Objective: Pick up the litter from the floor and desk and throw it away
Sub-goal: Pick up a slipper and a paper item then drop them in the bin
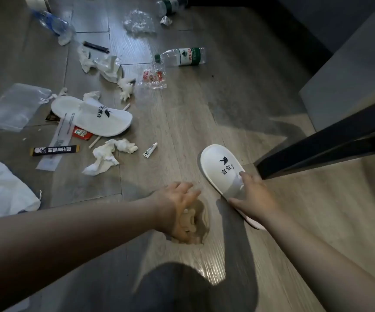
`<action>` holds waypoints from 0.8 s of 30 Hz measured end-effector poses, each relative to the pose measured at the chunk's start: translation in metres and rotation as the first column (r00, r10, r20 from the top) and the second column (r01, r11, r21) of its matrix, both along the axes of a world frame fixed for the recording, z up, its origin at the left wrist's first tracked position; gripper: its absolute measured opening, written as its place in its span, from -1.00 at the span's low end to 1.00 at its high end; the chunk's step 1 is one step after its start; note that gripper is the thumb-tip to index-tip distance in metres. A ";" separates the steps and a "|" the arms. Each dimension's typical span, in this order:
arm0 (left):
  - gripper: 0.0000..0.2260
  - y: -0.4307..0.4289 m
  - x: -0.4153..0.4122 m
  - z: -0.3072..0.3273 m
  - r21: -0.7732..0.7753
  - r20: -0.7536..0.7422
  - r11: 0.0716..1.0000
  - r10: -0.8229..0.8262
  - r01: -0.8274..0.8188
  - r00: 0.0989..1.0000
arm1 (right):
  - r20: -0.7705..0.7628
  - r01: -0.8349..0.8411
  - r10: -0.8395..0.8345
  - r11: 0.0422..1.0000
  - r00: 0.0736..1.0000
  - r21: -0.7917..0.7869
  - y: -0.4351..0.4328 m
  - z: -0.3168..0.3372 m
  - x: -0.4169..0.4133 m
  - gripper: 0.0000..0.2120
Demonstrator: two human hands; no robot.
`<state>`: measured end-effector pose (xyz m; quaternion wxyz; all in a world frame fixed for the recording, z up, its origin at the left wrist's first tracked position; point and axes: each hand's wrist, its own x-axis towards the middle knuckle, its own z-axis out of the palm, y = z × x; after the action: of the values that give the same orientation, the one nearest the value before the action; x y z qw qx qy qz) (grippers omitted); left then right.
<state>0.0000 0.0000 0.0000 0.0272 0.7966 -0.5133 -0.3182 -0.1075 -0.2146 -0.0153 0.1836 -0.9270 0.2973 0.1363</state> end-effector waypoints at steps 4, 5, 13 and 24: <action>0.11 -0.006 0.005 -0.015 0.066 0.115 0.990 -0.135 0.128 0.984 | -0.042 0.012 -0.011 1.000 0.999 0.013 -0.006 -0.015 0.010 0.00; 0.12 -0.008 0.006 -0.019 0.071 0.121 0.990 -0.133 0.125 0.984 | -0.049 0.012 -0.012 1.000 0.999 0.010 -0.007 -0.021 0.013 0.05; 0.13 -0.003 0.006 -0.043 -0.029 0.089 0.995 -0.094 0.097 0.992 | -0.092 0.026 -0.023 0.999 0.995 0.025 -0.014 -0.040 0.024 0.17; 0.11 0.012 0.004 -0.031 -0.037 0.142 0.994 -0.100 0.106 0.985 | -0.025 0.034 -0.032 0.998 0.999 0.059 0.001 -0.029 0.031 0.11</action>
<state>0.0038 0.0123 -0.0313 -0.0078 0.7886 -0.5614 -0.2509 -0.0765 -0.2135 -0.0446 0.2099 -0.9144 0.3105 0.1533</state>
